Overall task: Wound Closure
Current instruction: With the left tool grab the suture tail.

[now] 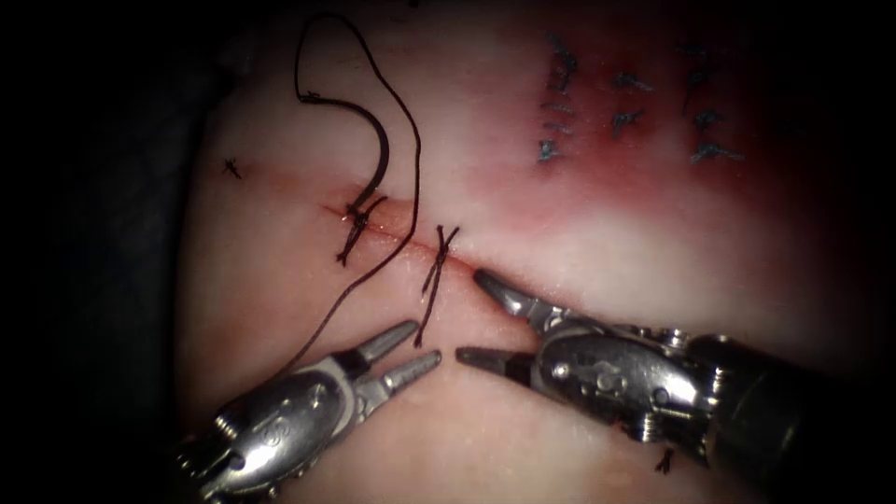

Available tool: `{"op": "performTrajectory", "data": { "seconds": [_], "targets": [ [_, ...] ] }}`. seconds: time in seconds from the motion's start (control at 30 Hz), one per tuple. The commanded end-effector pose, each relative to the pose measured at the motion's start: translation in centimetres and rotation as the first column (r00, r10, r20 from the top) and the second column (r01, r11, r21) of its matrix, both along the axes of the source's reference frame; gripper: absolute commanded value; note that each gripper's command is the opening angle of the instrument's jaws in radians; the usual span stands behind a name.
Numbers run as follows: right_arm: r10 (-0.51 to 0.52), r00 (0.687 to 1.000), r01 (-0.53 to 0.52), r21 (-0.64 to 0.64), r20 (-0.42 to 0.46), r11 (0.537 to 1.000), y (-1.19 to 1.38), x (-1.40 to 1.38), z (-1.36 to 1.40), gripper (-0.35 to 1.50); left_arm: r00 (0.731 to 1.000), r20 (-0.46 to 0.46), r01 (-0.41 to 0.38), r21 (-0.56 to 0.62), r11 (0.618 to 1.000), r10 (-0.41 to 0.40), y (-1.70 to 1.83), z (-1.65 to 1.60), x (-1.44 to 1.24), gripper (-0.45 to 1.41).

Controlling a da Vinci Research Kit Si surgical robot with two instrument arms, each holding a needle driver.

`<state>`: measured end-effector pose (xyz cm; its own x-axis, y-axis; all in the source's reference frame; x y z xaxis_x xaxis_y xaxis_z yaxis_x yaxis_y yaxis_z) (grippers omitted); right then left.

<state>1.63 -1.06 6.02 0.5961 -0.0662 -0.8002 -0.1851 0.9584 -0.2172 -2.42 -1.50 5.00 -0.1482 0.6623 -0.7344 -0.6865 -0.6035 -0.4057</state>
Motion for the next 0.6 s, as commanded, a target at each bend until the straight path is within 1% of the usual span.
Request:
{"op": "performTrajectory", "data": {
  "seconds": [0.03,0.07,0.1,0.23,0.37,0.6],
  "targets": [
    [-0.003,1.0,0.003,0.0,0.007,1.0,-0.04,-0.11,0.01,1.38,1.0,-0.022,0.017,0.001,1.0,-0.017,0.06,0.07,-0.05,0.57],
    [-0.004,1.0,0.004,0.001,0.015,1.0,-0.06,-0.17,-0.01,1.38,0.999,-0.038,0.029,0.002,1.0,-0.029,0.08,0.08,-0.05,0.59],
    [0.004,0.999,-0.004,0.002,0.041,1.0,-0.12,-0.34,-0.06,1.38,0.998,-0.053,0.039,0.003,0.999,-0.039,0.11,0.12,-0.03,0.59],
    [0.01,0.998,-0.01,0.004,0.059,1.0,-0.16,-0.42,-0.09,1.38,0.997,-0.061,0.045,0.001,0.999,-0.045,0.12,0.17,-0.01,0.6],
    [0.015,0.998,-0.015,0.003,0.062,1.0,-0.17,-0.41,-0.12,1.38,0.996,-0.069,0.049,-0.007,0.999,-0.05,0.1,0.25,-0.03,0.6],
    [0.016,0.999,-0.016,0.007,0.049,1.0,-0.14,-0.28,-0.12,1.38,0.996,-0.091,0.014,0.008,1.0,-0.013,-0.03,0.34,-0.11,0.6]
  ]
}}
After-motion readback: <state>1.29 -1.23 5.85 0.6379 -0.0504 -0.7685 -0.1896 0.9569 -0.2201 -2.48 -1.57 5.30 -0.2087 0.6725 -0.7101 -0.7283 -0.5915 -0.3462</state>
